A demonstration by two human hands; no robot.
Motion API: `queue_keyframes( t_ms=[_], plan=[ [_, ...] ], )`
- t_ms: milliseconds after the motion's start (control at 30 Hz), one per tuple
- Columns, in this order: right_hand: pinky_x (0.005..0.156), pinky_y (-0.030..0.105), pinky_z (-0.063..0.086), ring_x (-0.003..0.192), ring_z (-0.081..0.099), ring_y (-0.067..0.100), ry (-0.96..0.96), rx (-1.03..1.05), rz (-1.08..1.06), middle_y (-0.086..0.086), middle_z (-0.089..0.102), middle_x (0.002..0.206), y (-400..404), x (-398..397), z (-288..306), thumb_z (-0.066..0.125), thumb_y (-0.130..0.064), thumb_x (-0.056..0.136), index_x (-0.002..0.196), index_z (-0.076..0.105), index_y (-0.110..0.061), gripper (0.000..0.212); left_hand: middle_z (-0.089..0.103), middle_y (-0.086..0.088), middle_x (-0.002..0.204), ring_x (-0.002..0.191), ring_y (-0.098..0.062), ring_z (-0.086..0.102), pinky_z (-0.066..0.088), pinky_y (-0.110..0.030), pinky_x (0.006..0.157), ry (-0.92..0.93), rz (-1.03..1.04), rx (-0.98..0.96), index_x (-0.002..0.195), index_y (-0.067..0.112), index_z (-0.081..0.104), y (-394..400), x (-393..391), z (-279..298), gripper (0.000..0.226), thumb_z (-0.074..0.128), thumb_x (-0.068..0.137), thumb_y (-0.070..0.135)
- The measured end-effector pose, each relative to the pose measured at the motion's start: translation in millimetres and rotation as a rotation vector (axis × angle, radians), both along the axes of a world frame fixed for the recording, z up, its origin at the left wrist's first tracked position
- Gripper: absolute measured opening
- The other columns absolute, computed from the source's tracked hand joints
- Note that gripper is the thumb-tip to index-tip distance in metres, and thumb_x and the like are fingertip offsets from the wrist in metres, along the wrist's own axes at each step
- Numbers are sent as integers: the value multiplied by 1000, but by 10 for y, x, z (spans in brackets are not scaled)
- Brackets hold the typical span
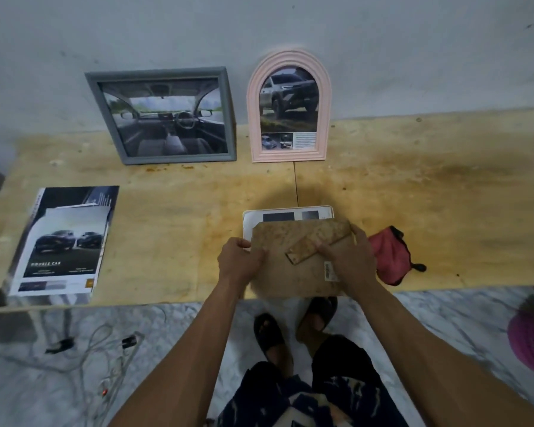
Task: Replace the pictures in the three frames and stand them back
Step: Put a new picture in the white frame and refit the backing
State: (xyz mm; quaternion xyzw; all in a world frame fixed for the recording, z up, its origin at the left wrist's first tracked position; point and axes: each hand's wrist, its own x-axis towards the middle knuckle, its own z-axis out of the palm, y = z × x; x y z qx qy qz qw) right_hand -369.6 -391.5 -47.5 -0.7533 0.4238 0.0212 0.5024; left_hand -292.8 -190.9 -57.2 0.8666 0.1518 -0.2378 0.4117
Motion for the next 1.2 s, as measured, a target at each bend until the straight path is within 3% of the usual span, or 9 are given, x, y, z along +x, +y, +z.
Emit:
queue_keyframes(
  t_ms=[133,267,333,467,767,1000,1200],
  plan=[
    [90,54,52,111,59,27,-24,50,-100,-5,59,124,-169,54,-62,83,-56,60,140,41,-36,93,63,-3,101,92,-23,60,43,-32,70,-86,6,98,114,9,58,75,134,-137,39,73,88,33],
    [86,52,55,113,61,25,-61,53,-162,-5,60,130,-348,126,-117,80,-68,45,139,39,-42,107,68,-13,112,105,-30,64,53,-39,87,-99,-28,148,125,9,59,107,227,-242,42,72,89,29],
    [86,51,56,112,61,24,-67,47,-175,-4,60,130,-399,171,-116,85,-60,50,140,40,-38,103,72,-11,108,104,-28,66,54,-38,90,-84,-57,156,126,9,61,101,267,-248,41,72,89,22],
    [90,49,55,114,60,24,-64,-1,-141,1,61,130,-446,258,-127,87,-35,69,143,41,-31,87,74,-8,102,94,-26,69,58,-38,87,-56,-46,138,113,12,71,95,321,-250,28,73,85,15],
    [95,51,52,124,54,27,-13,-117,-55,0,55,139,-326,270,-243,83,-47,70,146,34,-34,91,67,4,81,82,-19,65,46,-22,77,-40,19,107,101,18,74,93,326,-264,17,74,84,15],
    [97,45,48,124,54,28,21,-125,-89,1,57,136,-224,246,-320,82,-48,70,146,36,-31,91,68,5,80,81,-18,65,46,-22,77,-25,49,90,98,21,74,101,341,-266,15,75,84,16],
    [88,40,47,118,56,30,94,-221,-21,6,59,128,-89,412,-354,78,-57,68,140,40,-17,91,69,7,74,78,-19,69,59,-32,82,6,97,55,89,20,75,113,388,-289,11,79,81,13]
  ],
)
